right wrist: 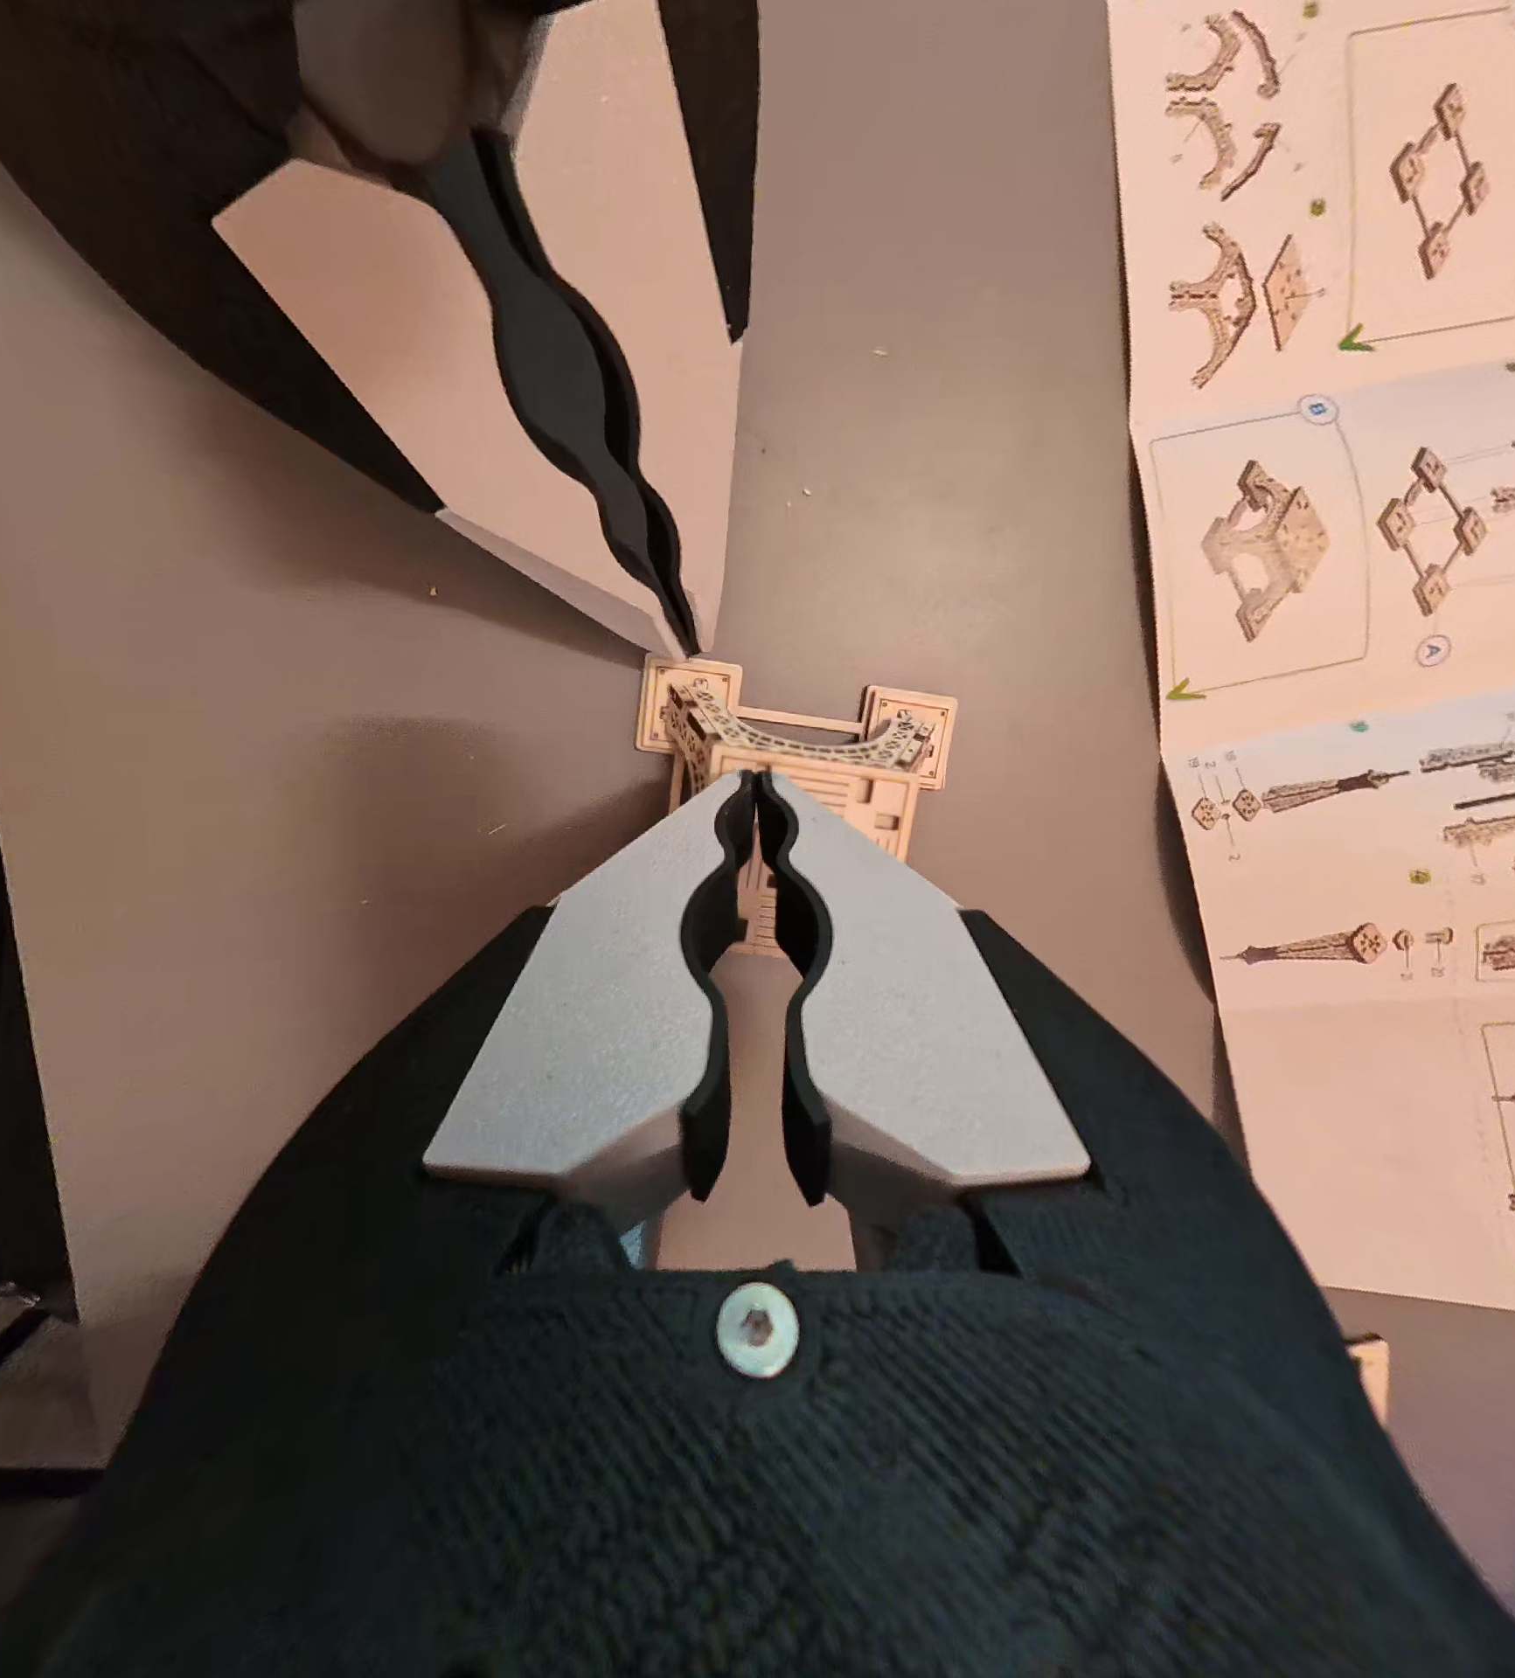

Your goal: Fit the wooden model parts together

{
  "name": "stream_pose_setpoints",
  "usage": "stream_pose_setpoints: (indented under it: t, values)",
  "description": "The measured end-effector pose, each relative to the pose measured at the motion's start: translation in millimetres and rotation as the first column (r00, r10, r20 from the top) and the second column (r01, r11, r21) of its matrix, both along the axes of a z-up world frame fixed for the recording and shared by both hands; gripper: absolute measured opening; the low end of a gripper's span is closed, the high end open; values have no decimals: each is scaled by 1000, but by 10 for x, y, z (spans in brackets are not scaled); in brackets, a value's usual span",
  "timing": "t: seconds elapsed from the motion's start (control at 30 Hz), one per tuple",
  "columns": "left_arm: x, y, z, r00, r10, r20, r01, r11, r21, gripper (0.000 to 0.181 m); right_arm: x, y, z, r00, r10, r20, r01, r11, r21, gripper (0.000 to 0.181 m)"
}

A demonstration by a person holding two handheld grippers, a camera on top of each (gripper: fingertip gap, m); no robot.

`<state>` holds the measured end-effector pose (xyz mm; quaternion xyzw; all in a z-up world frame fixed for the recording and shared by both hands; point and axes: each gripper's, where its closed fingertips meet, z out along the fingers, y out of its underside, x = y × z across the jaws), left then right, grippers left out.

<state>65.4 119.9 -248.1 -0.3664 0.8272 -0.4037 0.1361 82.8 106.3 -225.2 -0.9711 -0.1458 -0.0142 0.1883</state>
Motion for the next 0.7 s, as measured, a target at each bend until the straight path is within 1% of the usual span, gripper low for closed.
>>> stream_pose_setpoints:
  t: [0.03, 0.27, 0.4, 0.47, 0.53, 0.63, 0.7]
  values:
    - [-1, -1, 7, 1000, -1, -3, 1, 1000, -15, 0, -5, 7, -7, 1000, 8, 10, -8, 1000, -13, 0]
    - [2, 0, 49, 1000, -10, -3, 10, 998, -70, 0, -14, 8, -14, 998, 51, 40, -47, 994, -102, 0]
    - [28, -63, 184, 997, -35, 74, 43, 993, -111, 0, 0, -1, -11, 997, 53, 47, -47, 991, -127, 0]
    - [40, -93, 257, 990, -53, 129, 67, 992, -106, 0, 103, -82, 32, 997, 18, 75, -8, 992, -129, 0]
    - [61, -115, 309, 983, -76, 166, 90, 993, -80, 0, 233, -118, 128, 995, -63, 72, 69, 994, -90, 0]
    - [104, -151, 358, 979, -129, 159, 136, 990, -29, 0, 337, -189, 193, 988, -154, 15, 154, 985, -82, 0]
    - [140, -159, 369, 975, -180, 133, 177, 984, 35, 0, 366, -223, 169, 984, -178, -15, 176, 979, -106, 0]
